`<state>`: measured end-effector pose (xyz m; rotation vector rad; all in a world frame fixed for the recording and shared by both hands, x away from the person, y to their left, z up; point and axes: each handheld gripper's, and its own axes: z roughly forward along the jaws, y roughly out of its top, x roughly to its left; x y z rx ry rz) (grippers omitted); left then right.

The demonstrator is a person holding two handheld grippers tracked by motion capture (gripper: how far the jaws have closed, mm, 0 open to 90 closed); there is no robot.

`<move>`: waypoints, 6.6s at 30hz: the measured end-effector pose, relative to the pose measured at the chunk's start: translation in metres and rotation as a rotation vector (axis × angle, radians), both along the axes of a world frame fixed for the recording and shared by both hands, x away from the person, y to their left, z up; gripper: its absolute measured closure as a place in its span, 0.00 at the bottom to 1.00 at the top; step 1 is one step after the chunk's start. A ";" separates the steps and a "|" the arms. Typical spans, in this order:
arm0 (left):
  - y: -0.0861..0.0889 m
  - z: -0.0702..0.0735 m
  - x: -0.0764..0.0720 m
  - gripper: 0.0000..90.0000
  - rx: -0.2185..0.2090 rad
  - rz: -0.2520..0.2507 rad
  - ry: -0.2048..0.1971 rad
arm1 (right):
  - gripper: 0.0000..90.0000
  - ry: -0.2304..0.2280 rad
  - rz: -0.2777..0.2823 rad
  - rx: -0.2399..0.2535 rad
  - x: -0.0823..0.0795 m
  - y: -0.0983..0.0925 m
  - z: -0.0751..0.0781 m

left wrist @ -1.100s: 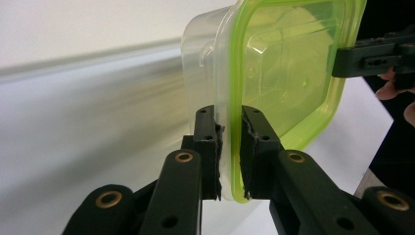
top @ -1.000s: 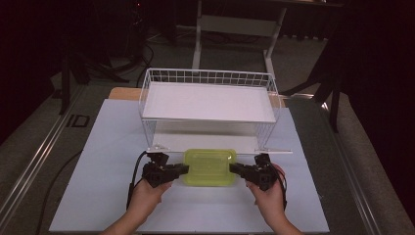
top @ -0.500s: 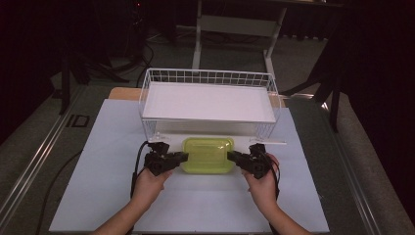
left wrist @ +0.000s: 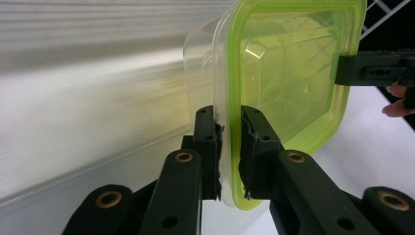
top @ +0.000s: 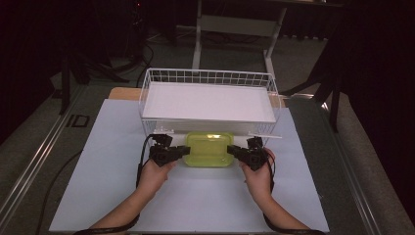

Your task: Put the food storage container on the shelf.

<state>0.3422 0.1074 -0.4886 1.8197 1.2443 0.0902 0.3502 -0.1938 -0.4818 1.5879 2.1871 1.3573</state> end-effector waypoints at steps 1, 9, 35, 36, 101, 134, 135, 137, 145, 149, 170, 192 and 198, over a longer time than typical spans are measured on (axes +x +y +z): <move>-0.001 -0.001 0.002 0.89 0.001 0.000 0.001 | 0.87 0.004 -0.007 0.002 0.001 0.000 -0.001; -0.004 -0.009 0.017 0.89 0.019 0.005 0.031 | 0.86 0.028 -0.041 -0.020 0.014 0.002 -0.009; -0.005 -0.017 0.025 0.79 0.022 0.061 -0.079 | 0.81 -0.014 -0.083 -0.046 0.030 0.008 -0.011; -0.007 -0.017 0.025 0.78 0.023 0.070 -0.081 | 0.81 -0.011 -0.088 -0.053 0.031 0.009 -0.011; 0.034 -0.015 -0.060 0.03 0.044 -0.186 -0.174 | 0.78 -0.095 0.103 -0.157 -0.021 0.047 -0.019; 0.038 -0.031 -0.066 0.03 0.046 -0.153 -0.179 | 1.00 -0.060 0.051 -0.239 0.029 0.087 -0.044; 0.038 -0.031 -0.066 0.03 0.045 -0.153 -0.179 | 1.00 -0.062 0.052 -0.240 0.031 0.087 -0.044; 0.038 -0.032 -0.067 0.03 0.042 -0.154 -0.180 | 1.00 -0.060 0.037 -0.235 0.034 0.086 -0.045; 0.038 -0.032 -0.067 0.03 0.032 -0.150 -0.178 | 1.00 -0.064 0.004 -0.218 0.042 0.083 -0.043; 0.039 -0.032 -0.067 0.03 0.037 -0.148 -0.182 | 1.00 -0.066 0.007 -0.214 0.045 0.085 -0.043; 0.041 -0.030 -0.067 0.03 0.021 -0.153 -0.191 | 0.96 -0.058 -0.001 -0.201 0.049 0.090 -0.041; 0.035 -0.010 -0.070 0.03 0.015 -0.238 -0.257 | 0.57 -0.183 0.165 -0.158 -0.006 0.065 -0.005; 0.035 -0.003 -0.072 0.03 0.007 -0.254 -0.273 | 0.27 -0.232 0.195 -0.129 -0.018 0.060 -0.001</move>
